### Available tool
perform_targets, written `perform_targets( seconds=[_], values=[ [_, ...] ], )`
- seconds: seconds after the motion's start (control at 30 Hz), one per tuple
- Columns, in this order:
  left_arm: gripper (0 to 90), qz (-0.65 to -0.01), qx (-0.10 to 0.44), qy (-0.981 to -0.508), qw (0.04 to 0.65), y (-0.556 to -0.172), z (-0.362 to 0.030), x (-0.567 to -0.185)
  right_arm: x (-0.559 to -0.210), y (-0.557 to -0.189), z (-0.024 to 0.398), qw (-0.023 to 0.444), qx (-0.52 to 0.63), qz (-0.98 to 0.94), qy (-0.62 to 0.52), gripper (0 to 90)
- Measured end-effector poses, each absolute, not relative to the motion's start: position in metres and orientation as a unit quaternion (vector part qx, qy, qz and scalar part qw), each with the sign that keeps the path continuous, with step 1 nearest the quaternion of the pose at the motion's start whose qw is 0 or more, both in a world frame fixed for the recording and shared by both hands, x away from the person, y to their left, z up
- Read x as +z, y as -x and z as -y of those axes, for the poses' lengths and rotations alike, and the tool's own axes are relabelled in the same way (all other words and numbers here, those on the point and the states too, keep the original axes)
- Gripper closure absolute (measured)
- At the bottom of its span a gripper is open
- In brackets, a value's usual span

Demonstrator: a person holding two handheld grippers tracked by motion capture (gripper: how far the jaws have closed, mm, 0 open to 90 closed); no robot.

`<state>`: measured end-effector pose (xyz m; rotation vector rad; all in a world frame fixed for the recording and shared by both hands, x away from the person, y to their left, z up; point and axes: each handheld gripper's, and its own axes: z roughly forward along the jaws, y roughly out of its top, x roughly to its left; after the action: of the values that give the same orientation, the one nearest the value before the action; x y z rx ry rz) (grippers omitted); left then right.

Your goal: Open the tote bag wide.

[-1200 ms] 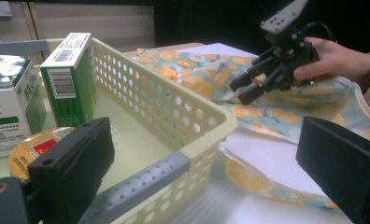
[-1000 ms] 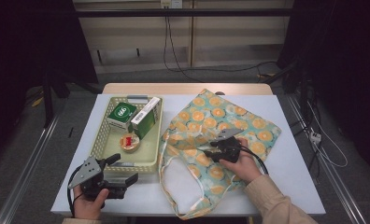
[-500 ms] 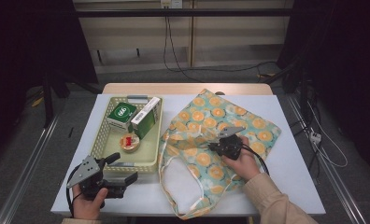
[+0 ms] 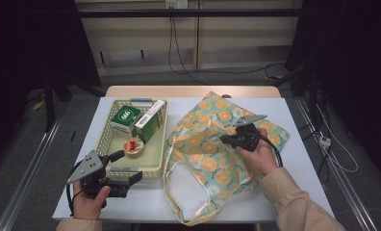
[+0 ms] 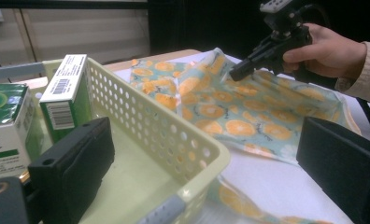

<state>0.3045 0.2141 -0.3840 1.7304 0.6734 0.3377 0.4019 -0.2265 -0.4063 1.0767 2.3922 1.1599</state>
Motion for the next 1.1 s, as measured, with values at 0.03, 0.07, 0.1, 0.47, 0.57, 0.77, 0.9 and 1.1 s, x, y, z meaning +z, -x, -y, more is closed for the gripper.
perform_targets(
  seconds=[0.03,0.07,0.1,0.47,0.57,0.77,0.9,1.1],
  values=[
    [3.8,-0.288,0.143,-0.743,0.587,-0.307,-0.213,-0.382,-0.404,-0.402,0.226,0.138,0.4,-0.827,-0.37,90.0],
    [3.8,-0.289,0.141,-0.744,0.585,-0.308,-0.212,-0.381,-0.401,-0.402,0.227,0.137,0.404,-0.825,-0.37,90.0],
    [3.8,-0.288,0.139,-0.746,0.584,-0.31,-0.211,-0.379,-0.399,-0.403,0.227,0.135,0.408,-0.823,-0.37,90.0],
    [3.9,-0.287,0.139,-0.75,0.58,-0.334,-0.21,-0.362,-0.378,-0.405,0.228,0.145,0.418,-0.82,-0.364,90.0],
    [3.9,-0.292,0.134,-0.749,0.58,-0.341,-0.209,-0.361,-0.375,-0.405,0.228,0.145,0.421,-0.819,-0.363,90.0],
    [3.9,-0.291,0.132,-0.752,0.577,-0.35,-0.205,-0.361,-0.371,-0.406,0.226,0.141,0.419,-0.82,-0.363,90.0],
    [3.9,-0.294,0.129,-0.753,0.574,-0.355,-0.204,-0.363,-0.369,-0.406,0.227,0.138,0.423,-0.819,-0.363,90.0],
    [3.9,-0.301,0.133,-0.752,0.572,-0.363,-0.207,-0.365,-0.365,-0.407,0.226,0.137,0.424,-0.818,-0.363,90.0]
  ],
)
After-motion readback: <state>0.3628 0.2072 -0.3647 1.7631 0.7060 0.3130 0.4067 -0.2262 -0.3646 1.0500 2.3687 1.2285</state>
